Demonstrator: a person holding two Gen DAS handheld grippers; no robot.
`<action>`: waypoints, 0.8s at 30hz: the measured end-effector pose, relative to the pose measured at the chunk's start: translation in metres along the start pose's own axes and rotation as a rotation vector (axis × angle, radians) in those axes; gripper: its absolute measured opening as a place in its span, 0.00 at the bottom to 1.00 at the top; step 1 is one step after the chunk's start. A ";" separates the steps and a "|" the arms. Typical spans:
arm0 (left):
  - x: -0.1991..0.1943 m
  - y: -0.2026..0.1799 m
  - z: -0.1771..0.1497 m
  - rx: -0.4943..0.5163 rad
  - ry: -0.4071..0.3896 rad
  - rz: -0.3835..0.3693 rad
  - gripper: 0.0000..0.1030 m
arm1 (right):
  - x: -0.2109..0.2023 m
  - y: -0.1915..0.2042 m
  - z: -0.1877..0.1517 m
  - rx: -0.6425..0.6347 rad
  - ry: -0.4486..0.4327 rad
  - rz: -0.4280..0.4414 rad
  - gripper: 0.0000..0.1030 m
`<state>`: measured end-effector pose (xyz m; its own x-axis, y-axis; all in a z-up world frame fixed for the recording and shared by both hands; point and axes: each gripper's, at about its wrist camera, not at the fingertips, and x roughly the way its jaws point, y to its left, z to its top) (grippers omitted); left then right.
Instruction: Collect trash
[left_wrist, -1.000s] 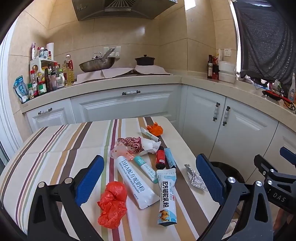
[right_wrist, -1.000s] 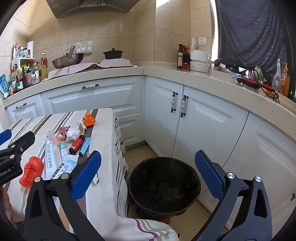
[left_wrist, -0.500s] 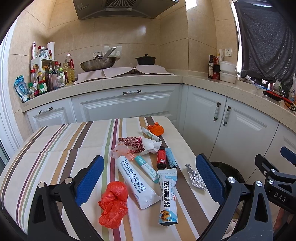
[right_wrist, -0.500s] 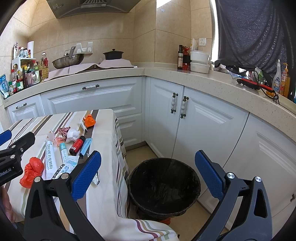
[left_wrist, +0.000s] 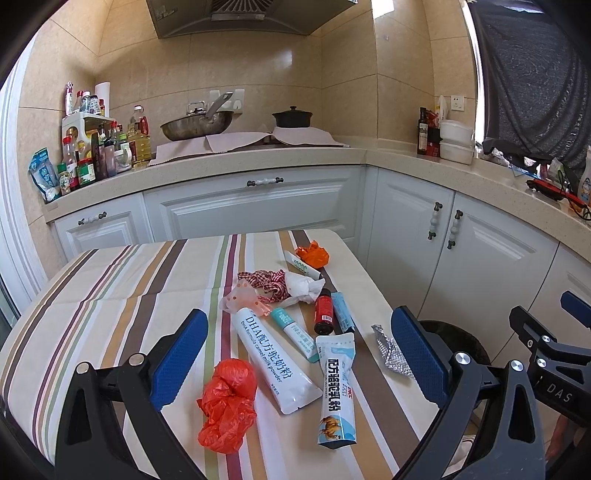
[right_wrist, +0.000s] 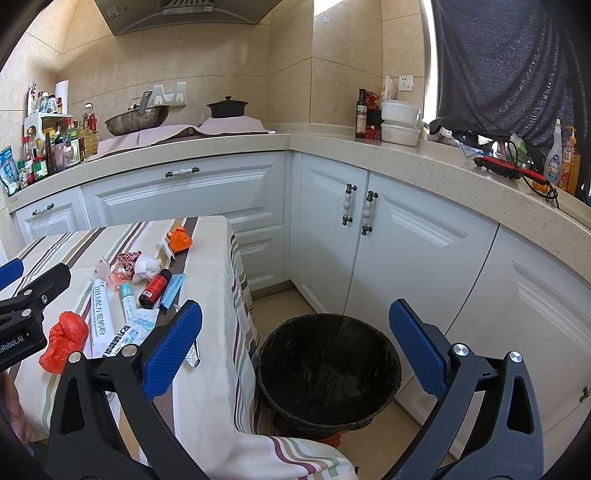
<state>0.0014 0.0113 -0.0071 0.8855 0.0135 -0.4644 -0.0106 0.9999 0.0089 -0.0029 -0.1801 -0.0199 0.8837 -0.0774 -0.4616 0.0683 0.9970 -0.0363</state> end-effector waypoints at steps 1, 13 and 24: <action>-0.001 0.001 -0.001 -0.001 0.000 0.000 0.94 | 0.000 -0.001 0.000 -0.001 0.000 0.000 0.96; 0.000 0.002 0.001 -0.003 0.004 0.002 0.94 | 0.001 0.005 -0.002 -0.003 0.000 -0.001 0.96; 0.000 0.002 0.002 -0.003 0.005 0.001 0.94 | 0.001 0.004 -0.002 -0.004 -0.001 -0.001 0.96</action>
<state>0.0018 0.0131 -0.0053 0.8830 0.0149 -0.4692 -0.0131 0.9999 0.0071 -0.0029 -0.1758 -0.0218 0.8842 -0.0781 -0.4606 0.0673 0.9969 -0.0399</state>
